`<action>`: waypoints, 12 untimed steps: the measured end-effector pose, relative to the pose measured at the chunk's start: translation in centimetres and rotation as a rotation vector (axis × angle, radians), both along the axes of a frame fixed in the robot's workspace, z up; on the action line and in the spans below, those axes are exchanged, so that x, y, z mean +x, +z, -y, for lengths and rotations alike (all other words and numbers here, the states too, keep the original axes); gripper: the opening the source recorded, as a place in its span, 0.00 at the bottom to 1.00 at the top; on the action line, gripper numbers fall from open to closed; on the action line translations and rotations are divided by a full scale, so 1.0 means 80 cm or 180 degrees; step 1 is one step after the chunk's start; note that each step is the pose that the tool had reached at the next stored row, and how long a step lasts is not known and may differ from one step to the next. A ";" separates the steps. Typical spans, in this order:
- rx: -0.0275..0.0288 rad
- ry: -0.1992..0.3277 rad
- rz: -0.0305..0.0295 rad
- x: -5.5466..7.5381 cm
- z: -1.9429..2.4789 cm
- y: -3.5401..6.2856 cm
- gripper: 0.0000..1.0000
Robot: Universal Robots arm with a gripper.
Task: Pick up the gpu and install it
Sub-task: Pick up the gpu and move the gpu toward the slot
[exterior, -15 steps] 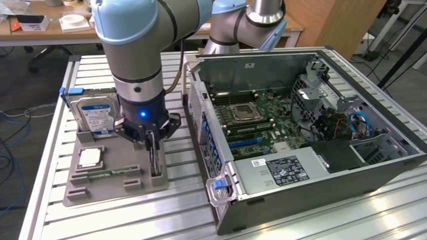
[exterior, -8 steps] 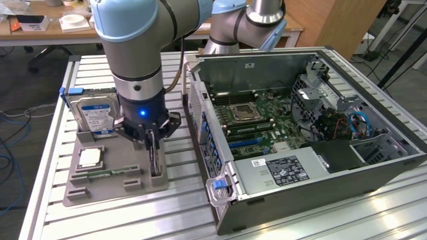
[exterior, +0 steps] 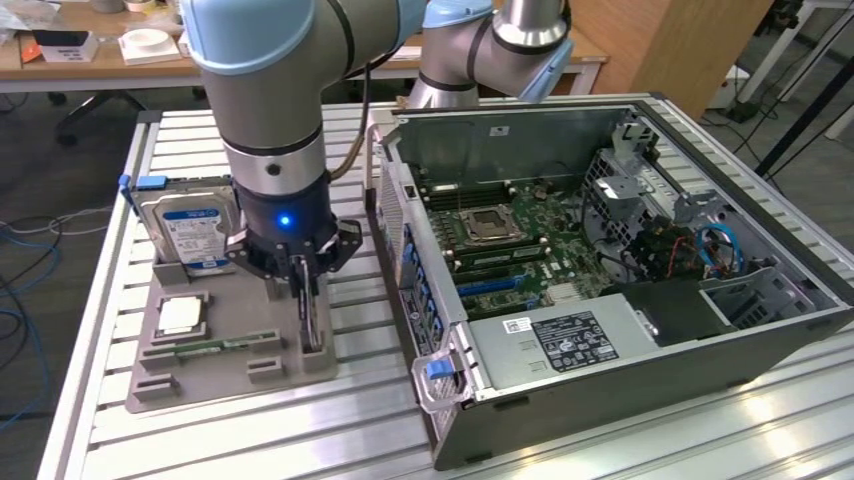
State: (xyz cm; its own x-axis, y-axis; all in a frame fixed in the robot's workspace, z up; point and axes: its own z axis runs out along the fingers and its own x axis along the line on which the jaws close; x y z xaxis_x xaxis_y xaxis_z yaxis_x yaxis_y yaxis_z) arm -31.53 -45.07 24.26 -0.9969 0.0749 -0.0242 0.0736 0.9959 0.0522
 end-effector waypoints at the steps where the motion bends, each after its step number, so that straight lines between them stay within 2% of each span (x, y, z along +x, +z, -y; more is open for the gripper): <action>1: 0.0000 0.0000 0.0000 0.000 0.0000 0.001 0.26; 12: -0.0002 0.0000 0.0000 0.000 0.0000 0.004 0.26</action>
